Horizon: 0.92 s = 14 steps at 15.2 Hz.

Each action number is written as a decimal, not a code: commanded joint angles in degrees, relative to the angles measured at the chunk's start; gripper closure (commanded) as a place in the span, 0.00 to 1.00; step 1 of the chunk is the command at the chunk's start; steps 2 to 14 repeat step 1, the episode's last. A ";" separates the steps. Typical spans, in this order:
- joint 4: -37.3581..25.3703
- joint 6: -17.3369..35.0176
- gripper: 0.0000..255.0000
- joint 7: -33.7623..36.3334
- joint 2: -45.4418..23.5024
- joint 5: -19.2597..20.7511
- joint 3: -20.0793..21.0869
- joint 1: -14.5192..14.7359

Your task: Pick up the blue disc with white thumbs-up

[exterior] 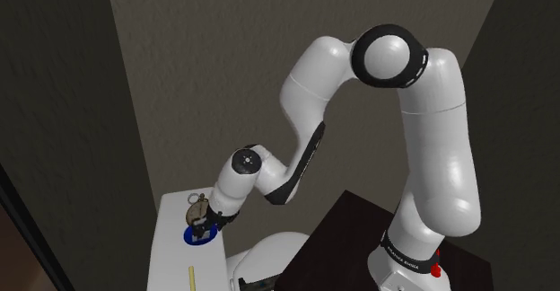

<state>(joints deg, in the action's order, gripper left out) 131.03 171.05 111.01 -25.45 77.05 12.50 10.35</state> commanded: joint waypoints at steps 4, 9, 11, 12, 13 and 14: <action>0.36 -0.24 1.00 -1.29 0.56 -1.37 0.58 -0.40; 0.36 -0.24 1.00 -1.29 0.56 -1.37 0.58 -0.40; 0.36 -0.24 1.00 -1.29 0.56 -1.37 0.58 -0.40; 0.36 -0.24 1.00 -1.29 0.56 -1.37 0.58 -0.40; 0.36 -0.24 1.00 -1.29 0.56 -1.37 0.58 -0.40; 0.36 -0.24 1.00 -1.29 0.56 -1.37 0.58 -0.40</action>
